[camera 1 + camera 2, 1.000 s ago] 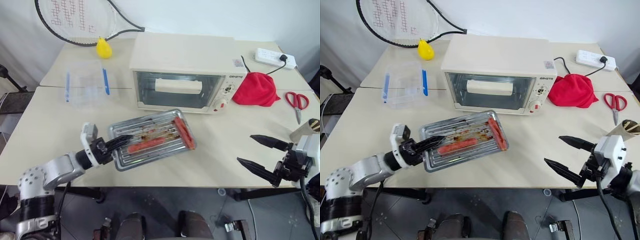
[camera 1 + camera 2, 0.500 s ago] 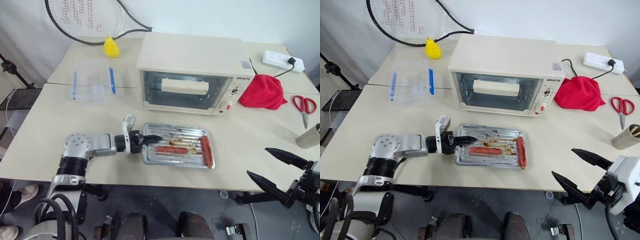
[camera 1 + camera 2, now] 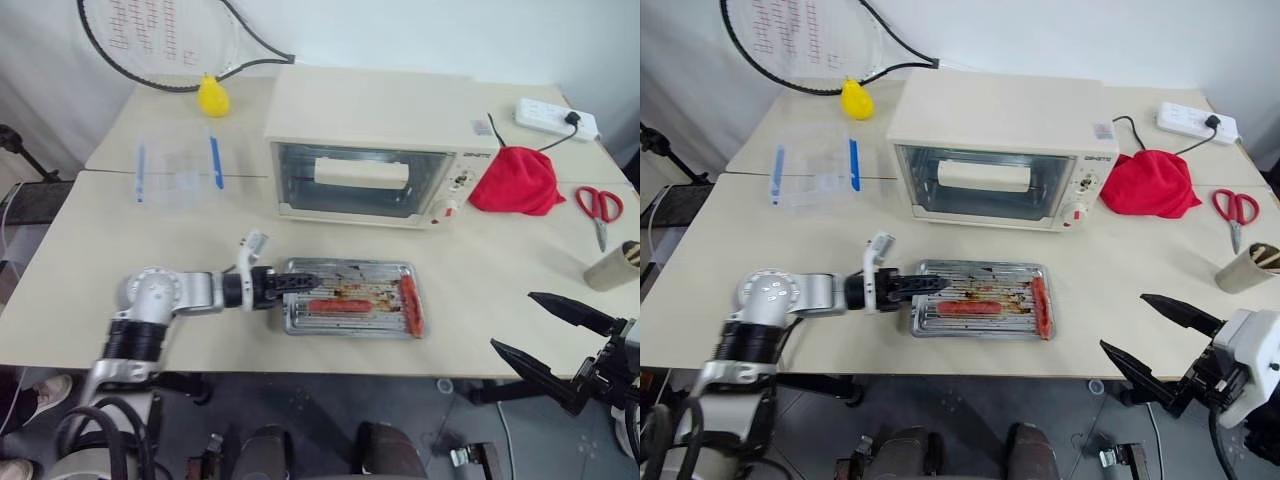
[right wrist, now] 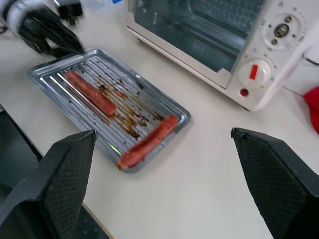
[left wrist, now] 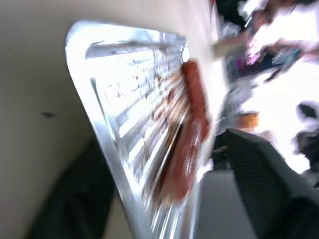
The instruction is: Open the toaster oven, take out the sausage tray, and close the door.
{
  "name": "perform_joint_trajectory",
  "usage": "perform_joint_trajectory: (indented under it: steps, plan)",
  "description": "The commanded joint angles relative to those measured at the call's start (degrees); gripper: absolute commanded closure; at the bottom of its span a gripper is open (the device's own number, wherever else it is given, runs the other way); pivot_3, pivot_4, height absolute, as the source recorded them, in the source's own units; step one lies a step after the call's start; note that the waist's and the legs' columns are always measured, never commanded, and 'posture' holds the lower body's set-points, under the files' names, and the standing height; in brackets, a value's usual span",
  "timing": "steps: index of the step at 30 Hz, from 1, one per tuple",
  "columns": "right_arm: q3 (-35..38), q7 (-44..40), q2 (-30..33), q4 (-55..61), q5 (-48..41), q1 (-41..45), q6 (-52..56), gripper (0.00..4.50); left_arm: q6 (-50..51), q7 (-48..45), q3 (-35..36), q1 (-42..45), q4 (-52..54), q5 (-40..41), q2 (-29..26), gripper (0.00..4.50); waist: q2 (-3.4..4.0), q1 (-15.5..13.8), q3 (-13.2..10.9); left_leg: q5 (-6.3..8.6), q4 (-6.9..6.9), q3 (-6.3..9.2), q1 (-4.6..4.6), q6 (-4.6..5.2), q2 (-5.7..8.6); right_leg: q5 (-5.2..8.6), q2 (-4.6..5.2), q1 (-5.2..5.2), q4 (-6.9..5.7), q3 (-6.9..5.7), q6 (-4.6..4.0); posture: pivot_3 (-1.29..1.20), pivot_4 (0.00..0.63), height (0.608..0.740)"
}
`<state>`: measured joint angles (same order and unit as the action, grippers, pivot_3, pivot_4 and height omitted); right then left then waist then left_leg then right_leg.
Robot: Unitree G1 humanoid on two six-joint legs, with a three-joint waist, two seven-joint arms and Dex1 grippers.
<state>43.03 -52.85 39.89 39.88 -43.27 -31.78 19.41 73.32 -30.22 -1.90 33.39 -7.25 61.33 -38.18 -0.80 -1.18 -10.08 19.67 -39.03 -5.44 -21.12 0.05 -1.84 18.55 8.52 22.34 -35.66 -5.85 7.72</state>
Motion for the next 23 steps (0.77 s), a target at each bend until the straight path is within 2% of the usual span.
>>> perform_joint_trajectory:
  steps: [1, 3, 5, 7, 12, 18, 21, 23]
  plan:
    - [0.7, -3.2, 1.1, -0.8, -1.3, 0.1, -0.9, 0.00, -11.6, -17.9, -4.2, -6.0, 7.0, -10.6, -13.0, 0.02, 0.06, 0.4, 0.0, 0.00, 0.04, -0.03, 0.02, -0.01, -0.02, 0.03, -0.01, 0.07, -0.03, 0.04, -0.05, 0.00, 0.150, 0.740]
    - [0.9, -3.2, 0.9, -1.5, -2.1, 0.6, -0.7, 0.00, -21.9, -24.3, -4.8, -8.9, 7.4, -16.5, -16.5, 0.02, 0.15, 0.4, 0.0, 0.02, 0.11, -0.08, 0.02, -0.03, -0.03, 0.05, -0.03, 0.10, 0.02, 0.02, -0.09, 0.00, 0.150, 0.740]
    - [0.7, -4.9, 1.1, -3.4, -1.2, 0.7, -1.5, 0.00, -35.9, -31.9, 0.5, -13.5, 5.9, -20.1, -17.4, 0.02, 0.21, 0.0, 0.0, 0.03, 0.08, -0.12, -0.03, -0.03, -0.01, 0.05, 0.01, 0.10, 0.11, 0.04, -0.08, 0.00, 0.150, 0.740]
    - [0.1, -6.3, 1.6, -4.7, -0.3, 1.2, -2.3, 0.00, -40.3, -36.7, 3.4, -15.9, 5.1, -20.8, -18.2, 0.02, 0.14, -0.5, 0.0, 0.06, 0.02, -0.09, -0.08, -0.02, -0.02, 0.04, 0.05, 0.10, 0.15, 0.02, -0.07, 0.00, 0.150, 0.740]
    - [-3.2, -8.8, 2.7, -4.8, -0.8, 4.2, -2.9, 0.00, -65.6, -44.3, 11.8, -24.0, 3.4, -28.0, -16.0, 0.02, 0.13, -0.3, 0.0, 0.13, 0.00, 0.00, -0.13, 0.07, -0.05, 0.03, 0.10, 0.10, 0.12, 0.01, -0.06, 0.00, 0.150, 0.740]
    - [-5.3, -9.5, 2.6, -3.1, -1.8, 6.6, -2.9, 0.00, -73.9, -46.8, 15.7, -26.3, 4.2, -28.9, -13.3, 0.02, 0.15, -0.3, 0.0, 0.17, 0.00, -0.02, -0.10, 0.14, -0.06, 0.02, 0.09, 0.10, 0.06, -0.01, -0.04, 0.00, 0.150, 0.740]
    - [-5.6, -13.4, 2.3, -1.0, -1.2, 3.6, -4.5, 0.00, -72.2, -44.8, 20.2, -29.7, 7.6, -26.2, -12.3, 0.02, 0.15, -0.3, 0.0, 0.18, -0.05, 0.01, -0.11, 0.16, -0.06, 0.01, 0.10, 0.08, 0.05, -0.01, -0.01, 0.00, 0.150, 0.740]
    - [-6.2, -14.2, 1.9, -0.9, -0.1, 2.9, -5.7, 0.00, -70.7, -45.8, 20.4, -31.1, 8.8, -26.1, -12.9, 0.02, 0.14, -0.3, 0.0, 0.20, -0.02, 0.06, -0.10, 0.19, -0.09, 0.01, 0.07, 0.08, 0.06, -0.03, -0.01, 0.00, 0.150, 0.740]
